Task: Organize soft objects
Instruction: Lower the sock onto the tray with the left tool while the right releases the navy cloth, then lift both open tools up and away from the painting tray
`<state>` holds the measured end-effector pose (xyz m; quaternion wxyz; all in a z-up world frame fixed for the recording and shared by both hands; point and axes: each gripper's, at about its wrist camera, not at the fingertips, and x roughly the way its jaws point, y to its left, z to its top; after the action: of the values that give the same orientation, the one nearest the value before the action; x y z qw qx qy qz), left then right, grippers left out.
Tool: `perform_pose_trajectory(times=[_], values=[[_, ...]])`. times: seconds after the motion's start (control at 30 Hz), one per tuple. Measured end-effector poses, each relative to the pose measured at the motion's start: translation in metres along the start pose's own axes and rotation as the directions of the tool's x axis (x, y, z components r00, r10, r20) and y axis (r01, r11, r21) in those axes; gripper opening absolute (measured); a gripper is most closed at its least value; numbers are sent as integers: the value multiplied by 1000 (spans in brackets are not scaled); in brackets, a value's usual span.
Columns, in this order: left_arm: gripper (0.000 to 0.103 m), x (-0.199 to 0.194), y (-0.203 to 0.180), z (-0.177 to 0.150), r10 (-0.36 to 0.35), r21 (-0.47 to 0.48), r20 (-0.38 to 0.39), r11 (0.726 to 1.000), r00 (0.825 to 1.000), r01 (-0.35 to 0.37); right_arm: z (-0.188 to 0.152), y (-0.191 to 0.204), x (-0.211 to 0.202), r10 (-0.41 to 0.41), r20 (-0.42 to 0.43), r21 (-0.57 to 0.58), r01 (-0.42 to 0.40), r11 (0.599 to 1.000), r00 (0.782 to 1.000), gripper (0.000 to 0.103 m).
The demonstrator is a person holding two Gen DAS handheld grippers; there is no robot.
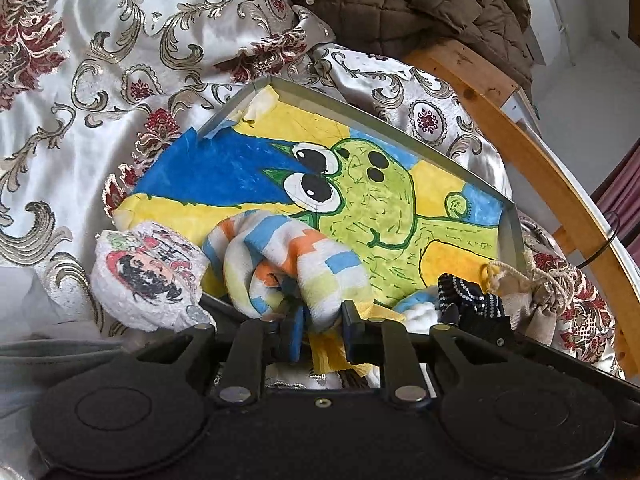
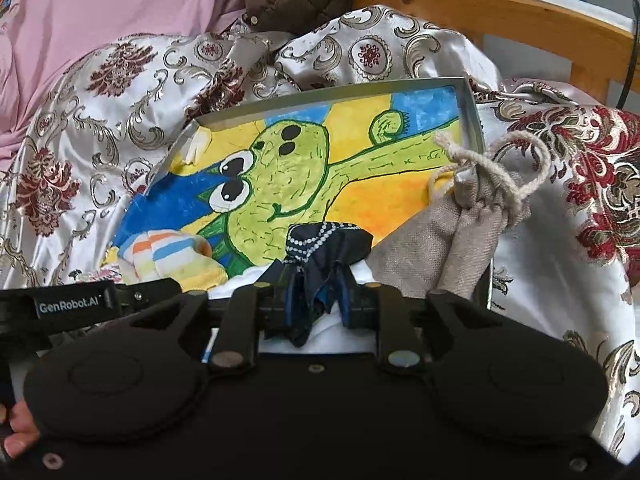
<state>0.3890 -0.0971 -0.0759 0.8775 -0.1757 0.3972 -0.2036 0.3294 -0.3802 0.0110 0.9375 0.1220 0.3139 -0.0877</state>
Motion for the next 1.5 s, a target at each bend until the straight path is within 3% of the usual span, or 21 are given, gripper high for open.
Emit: perform_pose_trajectory(times=[0.27, 0.47, 0.63, 0.73, 1.1, 1.27, 1.5], values=[[28, -17, -8, -3, -9, 8, -7, 1000, 1000, 10, 3, -9, -37, -16, 57, -4, 16, 1000, 998, 67], [40, -37, -16, -15, 9, 0, 9, 1000, 1000, -9, -5, -14, -71, -25, 120, -35, 29, 999, 992, 84], [55, -69, -33, -28, 54, 84, 85, 995, 995, -61, -6, -21, -110, -10, 197, -36, 17, 999, 980, 97], [63, -95, -43, -36, 65, 122, 144, 989, 987, -83, -11, -21, -137, 3, 252, -64, 14, 998, 968, 102], [85, -189, -74, -77, 84, 179, 360, 971, 929, -157, -46, -20, -228, 75, 400, -78, -48, 996, 914, 102], [88, -222, -78, -110, 103, 198, 401, 960, 910, -196, -62, -19, -251, 105, 399, -68, -85, 994, 911, 102], [94, -259, -75, -142, 140, 178, 423, 956, 895, -234, -97, -12, -278, 91, 366, -67, -71, 995, 926, 102]])
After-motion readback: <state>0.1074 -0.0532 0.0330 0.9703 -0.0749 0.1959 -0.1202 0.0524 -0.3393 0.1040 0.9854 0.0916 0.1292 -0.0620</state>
